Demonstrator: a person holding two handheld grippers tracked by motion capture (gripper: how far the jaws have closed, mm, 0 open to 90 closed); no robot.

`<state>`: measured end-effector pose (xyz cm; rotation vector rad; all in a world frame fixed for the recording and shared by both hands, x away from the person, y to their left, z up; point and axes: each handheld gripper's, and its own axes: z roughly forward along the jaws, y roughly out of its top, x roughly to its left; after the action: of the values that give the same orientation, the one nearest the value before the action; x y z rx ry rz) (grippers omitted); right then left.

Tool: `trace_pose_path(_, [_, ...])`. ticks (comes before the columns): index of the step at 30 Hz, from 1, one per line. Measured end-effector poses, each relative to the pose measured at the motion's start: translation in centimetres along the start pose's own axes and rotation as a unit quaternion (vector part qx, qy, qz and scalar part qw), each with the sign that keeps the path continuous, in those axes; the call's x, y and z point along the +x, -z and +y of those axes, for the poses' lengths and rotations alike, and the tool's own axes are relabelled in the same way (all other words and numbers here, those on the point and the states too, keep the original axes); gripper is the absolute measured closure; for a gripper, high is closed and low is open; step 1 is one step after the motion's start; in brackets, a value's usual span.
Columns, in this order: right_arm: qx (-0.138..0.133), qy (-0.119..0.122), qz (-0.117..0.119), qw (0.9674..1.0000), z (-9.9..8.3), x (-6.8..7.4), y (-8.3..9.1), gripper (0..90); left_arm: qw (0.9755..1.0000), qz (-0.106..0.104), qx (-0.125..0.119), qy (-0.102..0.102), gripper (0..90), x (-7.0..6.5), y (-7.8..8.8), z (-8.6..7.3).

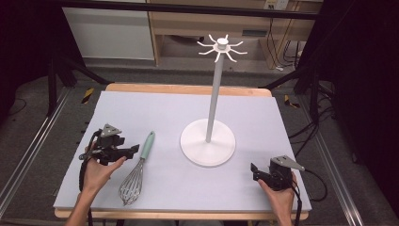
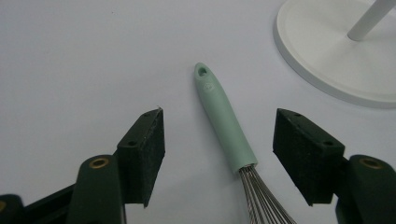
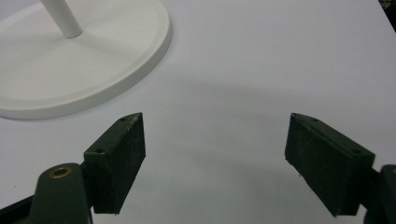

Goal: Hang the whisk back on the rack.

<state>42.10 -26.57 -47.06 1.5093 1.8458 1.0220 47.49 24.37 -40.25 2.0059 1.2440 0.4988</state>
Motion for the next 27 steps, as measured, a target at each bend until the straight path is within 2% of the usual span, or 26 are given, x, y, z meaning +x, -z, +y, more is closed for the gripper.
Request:
trace_pose_path(8, [0.002, -0.002, 0.0, 1.0, 0.0, 0.0, 0.0, 21.6, 0.9993, 0.001, 0.034, -0.014, 33.9, -0.7, -1.3, 0.2])
trace_pose_path(20, [0.008, 0.005, 0.004, 0.9999, 0.1, 0.2, -0.1, 23.5, 0.9976, -0.003, 0.068, -0.011, 38.4, -0.9, -3.1, 0.0])
trace_pose_path(27, [0.01, 0.004, 0.008, 0.9999, 0.1, 0.2, -0.1, 24.5, 0.996, -0.003, 0.088, -0.015, 42.9, -1.4, -4.0, 0.1])
